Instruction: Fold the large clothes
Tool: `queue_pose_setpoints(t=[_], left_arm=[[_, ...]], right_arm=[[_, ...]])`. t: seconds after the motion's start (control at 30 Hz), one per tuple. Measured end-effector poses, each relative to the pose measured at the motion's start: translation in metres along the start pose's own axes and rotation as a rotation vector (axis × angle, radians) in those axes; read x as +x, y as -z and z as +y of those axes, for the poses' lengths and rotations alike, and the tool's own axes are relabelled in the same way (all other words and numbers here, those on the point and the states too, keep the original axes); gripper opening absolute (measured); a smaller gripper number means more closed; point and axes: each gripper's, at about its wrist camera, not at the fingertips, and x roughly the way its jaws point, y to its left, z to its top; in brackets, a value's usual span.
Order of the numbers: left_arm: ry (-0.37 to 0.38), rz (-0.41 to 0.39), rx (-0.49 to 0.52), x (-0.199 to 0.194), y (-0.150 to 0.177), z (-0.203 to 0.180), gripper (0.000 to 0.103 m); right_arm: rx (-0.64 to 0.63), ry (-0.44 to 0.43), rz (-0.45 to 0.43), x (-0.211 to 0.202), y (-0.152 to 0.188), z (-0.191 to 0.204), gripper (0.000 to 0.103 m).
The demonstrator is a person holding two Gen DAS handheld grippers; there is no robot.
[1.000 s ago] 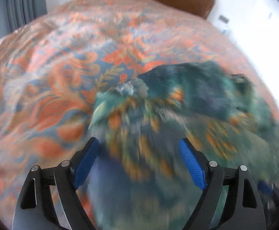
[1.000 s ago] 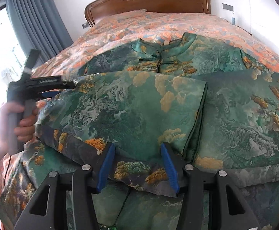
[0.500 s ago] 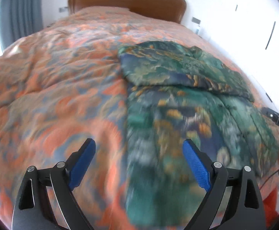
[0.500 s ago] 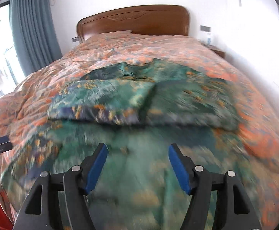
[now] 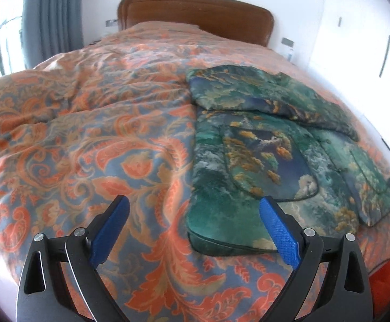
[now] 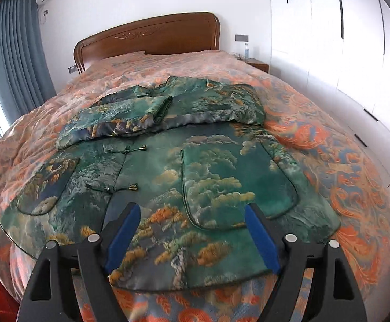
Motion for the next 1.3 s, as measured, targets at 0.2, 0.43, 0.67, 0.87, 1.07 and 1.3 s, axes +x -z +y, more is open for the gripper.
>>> queue_pose_setpoints(t=[0.2,0.43,0.67,0.87,1.07,1.3], left_arm=[[-0.037,-0.038,-0.051,-0.009,0.006,0.009,0.098],[-0.066,-0.082,-0.059,-0.02,0.009,0.007,0.098],[-0.097,-0.087,-0.015,-0.022,0.011,0.002,0.1],[-0.09,-0.062,-0.014,-0.018,0.014,0.003,0.1],[-0.084,-0.042,-0.024,-0.014,0.016,0.006,0.1],[-0.068,-0.005,0.006,-0.007,0.014,0.006,0.1]], right_arm=[[-0.011,0.009,-0.07,-0.016,0.002,0.006,0.082],[-0.014,-0.002,-0.099,-0.025,0.002,0.014,0.082],[-0.015,0.018,-0.116,-0.034,0.004,0.01,0.083],[-0.003,0.027,-0.098,-0.032,0.007,0.006,0.083],[-0.015,0.016,-0.089,-0.03,0.009,0.013,0.083],[-0.022,0.003,-0.074,-0.027,0.011,0.018,0.083]])
